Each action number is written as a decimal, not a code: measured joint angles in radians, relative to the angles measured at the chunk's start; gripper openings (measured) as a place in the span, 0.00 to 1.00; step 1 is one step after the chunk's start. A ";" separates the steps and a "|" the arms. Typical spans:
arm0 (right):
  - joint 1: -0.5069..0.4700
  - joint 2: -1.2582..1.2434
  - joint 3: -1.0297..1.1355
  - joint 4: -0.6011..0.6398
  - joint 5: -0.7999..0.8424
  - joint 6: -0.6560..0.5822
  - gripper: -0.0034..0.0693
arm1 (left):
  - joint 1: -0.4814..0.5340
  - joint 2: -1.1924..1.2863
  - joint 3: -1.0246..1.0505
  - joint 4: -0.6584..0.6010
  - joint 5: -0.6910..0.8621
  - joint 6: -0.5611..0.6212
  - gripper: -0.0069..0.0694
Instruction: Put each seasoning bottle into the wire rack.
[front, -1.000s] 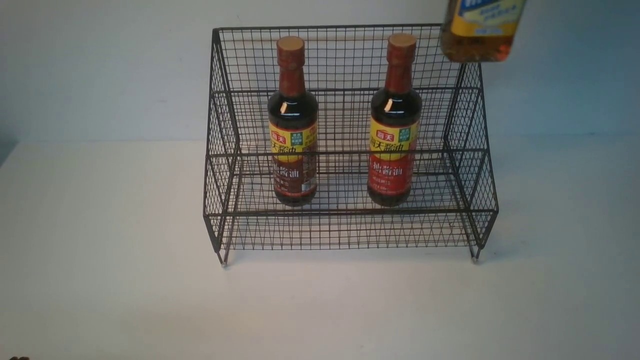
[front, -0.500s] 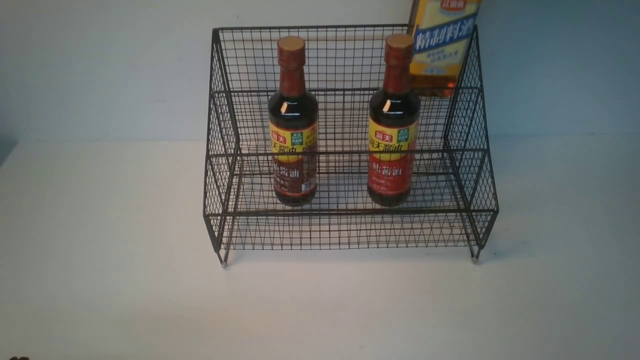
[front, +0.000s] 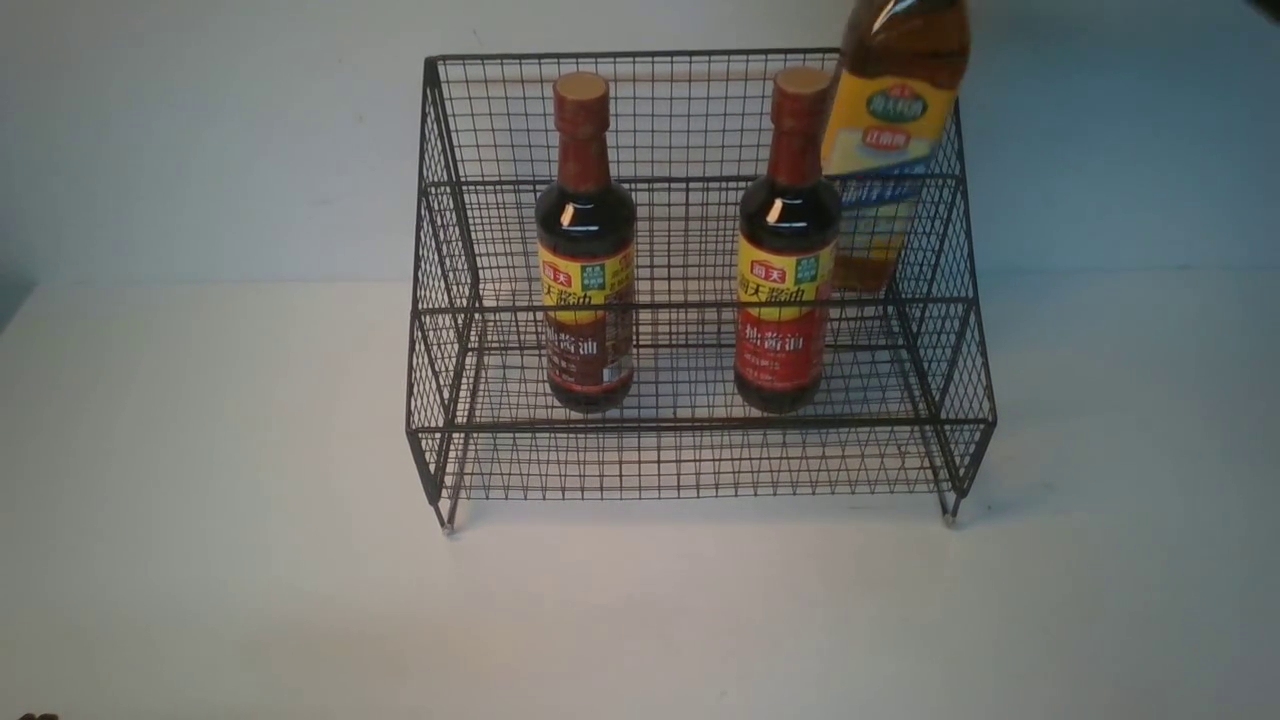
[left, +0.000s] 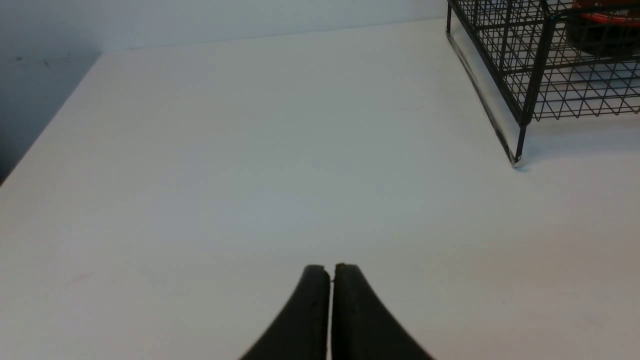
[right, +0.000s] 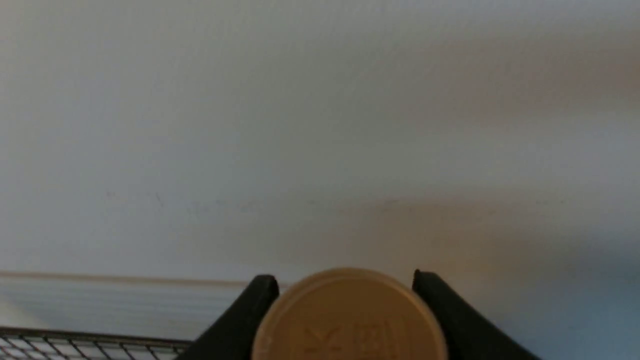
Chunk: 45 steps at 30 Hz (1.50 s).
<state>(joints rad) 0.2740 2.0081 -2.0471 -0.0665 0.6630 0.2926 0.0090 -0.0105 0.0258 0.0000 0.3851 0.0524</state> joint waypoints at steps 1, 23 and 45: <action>0.000 0.011 0.000 0.027 0.015 -0.017 0.48 | 0.000 0.000 0.000 0.000 0.000 0.000 0.08; 0.040 0.010 -0.027 0.125 -0.079 -0.218 0.63 | 0.000 0.000 0.000 0.000 0.000 0.000 0.08; 0.040 -0.351 -0.030 0.057 0.150 -0.236 0.44 | 0.000 0.000 0.000 0.000 0.000 0.000 0.08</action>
<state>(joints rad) 0.3143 1.6567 -2.0770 -0.0094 0.8127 0.0567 0.0090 -0.0105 0.0258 0.0000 0.3851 0.0524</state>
